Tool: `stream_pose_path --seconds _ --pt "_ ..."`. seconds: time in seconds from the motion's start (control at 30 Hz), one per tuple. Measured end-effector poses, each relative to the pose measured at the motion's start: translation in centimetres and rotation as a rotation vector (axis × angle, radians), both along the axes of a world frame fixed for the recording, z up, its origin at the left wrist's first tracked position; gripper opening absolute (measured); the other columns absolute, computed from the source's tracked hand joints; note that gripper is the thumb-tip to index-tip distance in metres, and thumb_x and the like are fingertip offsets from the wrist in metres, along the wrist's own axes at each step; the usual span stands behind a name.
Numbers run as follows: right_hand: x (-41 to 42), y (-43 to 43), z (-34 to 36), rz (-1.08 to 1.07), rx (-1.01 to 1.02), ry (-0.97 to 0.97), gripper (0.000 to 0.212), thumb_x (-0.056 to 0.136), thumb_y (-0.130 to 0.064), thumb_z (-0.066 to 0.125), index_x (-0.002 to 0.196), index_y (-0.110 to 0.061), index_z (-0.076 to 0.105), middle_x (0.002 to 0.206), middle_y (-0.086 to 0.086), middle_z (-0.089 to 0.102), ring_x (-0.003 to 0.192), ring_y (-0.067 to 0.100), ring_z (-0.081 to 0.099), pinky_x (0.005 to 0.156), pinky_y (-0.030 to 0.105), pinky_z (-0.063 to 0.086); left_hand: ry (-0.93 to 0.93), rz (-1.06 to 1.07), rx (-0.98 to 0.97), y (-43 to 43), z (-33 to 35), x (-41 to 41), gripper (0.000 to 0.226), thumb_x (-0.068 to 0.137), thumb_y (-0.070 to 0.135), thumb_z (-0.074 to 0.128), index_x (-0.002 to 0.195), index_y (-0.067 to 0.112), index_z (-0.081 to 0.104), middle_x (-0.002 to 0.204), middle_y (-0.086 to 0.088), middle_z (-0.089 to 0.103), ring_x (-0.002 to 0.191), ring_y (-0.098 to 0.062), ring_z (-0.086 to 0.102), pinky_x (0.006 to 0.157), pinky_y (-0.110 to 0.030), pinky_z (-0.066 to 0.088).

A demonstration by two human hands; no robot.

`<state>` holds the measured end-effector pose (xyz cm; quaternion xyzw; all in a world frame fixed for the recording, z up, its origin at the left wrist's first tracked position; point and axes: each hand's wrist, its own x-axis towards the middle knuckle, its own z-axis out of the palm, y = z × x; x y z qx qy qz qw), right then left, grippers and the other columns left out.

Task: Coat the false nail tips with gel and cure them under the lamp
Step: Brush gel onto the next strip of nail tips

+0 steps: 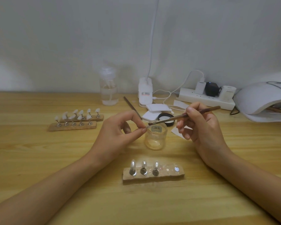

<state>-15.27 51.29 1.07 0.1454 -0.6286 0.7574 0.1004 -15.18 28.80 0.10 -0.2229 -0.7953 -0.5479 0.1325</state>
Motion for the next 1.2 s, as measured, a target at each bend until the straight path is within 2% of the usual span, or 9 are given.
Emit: stream_pose_path --seconds 0.17,0.3,0.53,0.6,0.7,0.8,0.9,1.07,1.2 --pt "-0.12 0.20 -0.22 -0.070 0.022 -0.035 0.021 0.101 -0.014 0.047 0.081 -0.015 0.053 0.064 0.005 0.064 0.056 0.014 0.057 0.042 0.019 0.041 -0.012 0.006 0.005 -0.05 -0.04 0.03 0.011 0.081 0.011 0.078 0.078 0.014 0.068 0.085 0.012 0.069 0.058 -0.005 0.048 0.058 -0.009 0.038" --pt "0.08 -0.04 -0.06 -0.006 0.021 0.008 0.019 0.098 -0.020 0.051 0.079 -0.019 0.056 0.064 0.005 0.064 0.056 0.014 0.058 0.042 0.018 0.040 -0.021 0.013 0.003 -0.07 -0.11 -0.06 0.011 0.081 0.013 0.078 0.078 0.016 0.069 0.085 0.011 0.070 0.056 -0.006 0.046 0.058 -0.011 0.038" --pt "0.03 0.14 -0.03 -0.029 -0.005 -0.002 0.021 0.100 -0.018 0.049 0.080 -0.017 0.055 0.063 0.004 0.064 0.055 0.013 0.058 0.042 0.018 0.040 -0.022 -0.011 0.017 -0.37 -0.26 -0.17 0.010 0.079 0.016 0.080 0.077 0.019 0.071 0.081 0.004 0.072 0.051 -0.005 0.037 0.052 -0.013 0.035" --pt "0.14 -0.07 0.00 -0.005 0.011 0.010 0.018 0.095 -0.024 0.054 0.078 -0.020 0.056 0.065 0.006 0.064 0.055 0.014 0.058 0.042 0.018 0.041 -0.018 -0.015 0.015 -0.39 -0.28 -0.19 0.010 0.079 0.016 0.081 0.078 0.017 0.071 0.075 0.010 0.069 0.050 -0.004 0.036 0.051 -0.011 0.033" --pt "-0.04 -0.02 -0.23 -0.064 0.047 -0.025 0.019 0.099 -0.016 0.050 0.081 -0.015 0.053 0.063 0.006 0.064 0.054 0.014 0.057 0.041 0.018 0.040 -0.014 -0.002 0.015 -0.30 -0.29 -0.22 0.009 0.078 0.015 0.080 0.078 0.015 0.071 0.065 0.020 0.063 0.047 -0.003 0.035 0.049 -0.008 0.030" --pt "-0.08 0.20 -0.16 -0.065 0.005 -0.013 0.021 0.101 -0.014 0.047 0.081 -0.014 0.052 0.062 0.004 0.063 0.054 0.013 0.058 0.042 0.018 0.040 -0.013 -0.003 0.017 -0.26 -0.24 -0.24 0.010 0.077 0.016 0.081 0.079 0.014 0.071 0.066 0.020 0.064 0.047 -0.003 0.035 0.049 -0.009 0.031" --pt "0.10 -0.02 -0.08 -0.011 0.021 0.013 0.016 0.095 -0.023 0.053 0.081 -0.016 0.053 0.065 0.005 0.064 0.057 0.014 0.059 0.043 0.018 0.041 -0.018 0.004 0.024 -0.29 -0.23 -0.27 0.010 0.076 0.017 0.081 0.078 0.014 0.072 0.062 0.017 0.062 0.047 -0.004 0.035 0.049 -0.011 0.030" --pt "-0.09 0.17 -0.21 -0.071 0.013 -0.041 0.021 0.101 -0.014 0.047 0.081 -0.014 0.052 0.062 0.004 0.063 0.054 0.013 0.058 0.042 0.018 0.040 -0.009 0.005 0.014 -0.26 -0.23 -0.22 0.010 0.077 0.016 0.081 0.079 0.013 0.071 0.055 0.021 0.058 0.046 -0.003 0.035 0.048 -0.009 0.029" --pt "0.05 -0.04 -0.05 -0.014 0.017 -0.015 0.015 0.095 -0.022 0.052 0.082 -0.014 0.052 0.065 0.004 0.064 0.057 0.013 0.059 0.043 0.018 0.042 0.005 0.002 0.008 -0.26 -0.21 -0.26 0.010 0.077 0.016 0.080 0.080 0.012 0.071 0.056 0.023 0.058 0.045 -0.002 0.035 0.048 -0.008 0.029"
